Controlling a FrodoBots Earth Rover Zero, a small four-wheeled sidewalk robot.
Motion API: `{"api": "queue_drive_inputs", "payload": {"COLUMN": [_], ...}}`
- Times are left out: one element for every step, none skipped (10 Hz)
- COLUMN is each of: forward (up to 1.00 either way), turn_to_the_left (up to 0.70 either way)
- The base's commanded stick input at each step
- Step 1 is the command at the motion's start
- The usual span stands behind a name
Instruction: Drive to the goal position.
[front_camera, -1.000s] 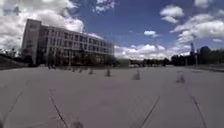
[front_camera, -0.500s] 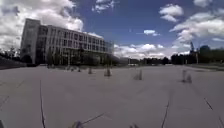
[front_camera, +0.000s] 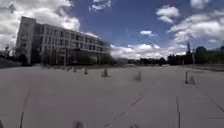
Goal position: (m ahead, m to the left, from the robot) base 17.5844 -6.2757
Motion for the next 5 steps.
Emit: {"api": "queue_drive_inputs", "payload": {"forward": [0.7,0.7,0.7,0.7,0.7], "turn_to_the_left": [-0.31,-0.31,-0.31,-0.31,-0.29]}}
